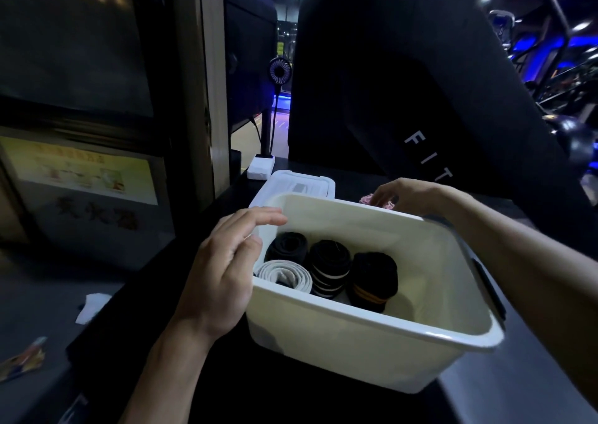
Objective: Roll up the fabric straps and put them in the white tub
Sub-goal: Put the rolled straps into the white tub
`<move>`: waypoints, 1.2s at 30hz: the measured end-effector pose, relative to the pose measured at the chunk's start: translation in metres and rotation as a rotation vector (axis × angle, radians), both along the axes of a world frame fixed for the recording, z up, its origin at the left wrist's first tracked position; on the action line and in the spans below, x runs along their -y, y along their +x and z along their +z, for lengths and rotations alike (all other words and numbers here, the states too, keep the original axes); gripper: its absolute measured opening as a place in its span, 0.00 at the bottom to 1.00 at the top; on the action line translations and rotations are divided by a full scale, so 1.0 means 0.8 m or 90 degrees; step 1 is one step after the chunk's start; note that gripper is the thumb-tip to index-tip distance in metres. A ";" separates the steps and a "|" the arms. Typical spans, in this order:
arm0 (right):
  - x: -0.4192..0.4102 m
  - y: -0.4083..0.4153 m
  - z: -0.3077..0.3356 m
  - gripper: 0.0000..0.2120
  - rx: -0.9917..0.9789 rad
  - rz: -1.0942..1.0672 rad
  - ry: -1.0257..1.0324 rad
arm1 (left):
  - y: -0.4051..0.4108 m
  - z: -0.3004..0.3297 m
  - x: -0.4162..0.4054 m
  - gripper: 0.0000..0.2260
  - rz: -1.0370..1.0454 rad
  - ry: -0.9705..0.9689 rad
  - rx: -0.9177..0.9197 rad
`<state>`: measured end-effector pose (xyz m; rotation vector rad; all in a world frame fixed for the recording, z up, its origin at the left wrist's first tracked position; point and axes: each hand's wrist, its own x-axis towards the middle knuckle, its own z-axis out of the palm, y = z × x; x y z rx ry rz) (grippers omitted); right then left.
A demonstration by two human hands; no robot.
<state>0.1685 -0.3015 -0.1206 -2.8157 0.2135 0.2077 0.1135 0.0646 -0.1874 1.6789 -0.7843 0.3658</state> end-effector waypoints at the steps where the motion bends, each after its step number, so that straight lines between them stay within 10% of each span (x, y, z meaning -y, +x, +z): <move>1: 0.001 -0.003 -0.001 0.15 0.021 -0.010 -0.001 | 0.000 0.000 0.000 0.18 0.001 -0.001 0.000; 8: 0.000 -0.029 0.025 0.14 0.202 -0.019 0.063 | -0.001 0.000 0.001 0.17 0.003 0.000 0.002; 14: -0.056 -0.102 0.105 0.12 0.329 0.127 0.390 | -0.005 0.001 0.001 0.17 0.005 -0.012 -0.020; 24: -0.157 -0.185 0.077 0.10 -0.060 0.233 0.183 | -0.015 0.001 0.000 0.15 0.000 -0.035 -0.021; 31: -0.168 -0.164 0.015 0.10 -0.038 0.283 0.055 | -0.014 0.002 -0.008 0.16 -0.026 0.026 -0.013; 36: -0.152 -0.164 0.014 0.09 -0.117 0.259 0.191 | -0.014 0.008 -0.021 0.20 -0.070 0.103 -0.026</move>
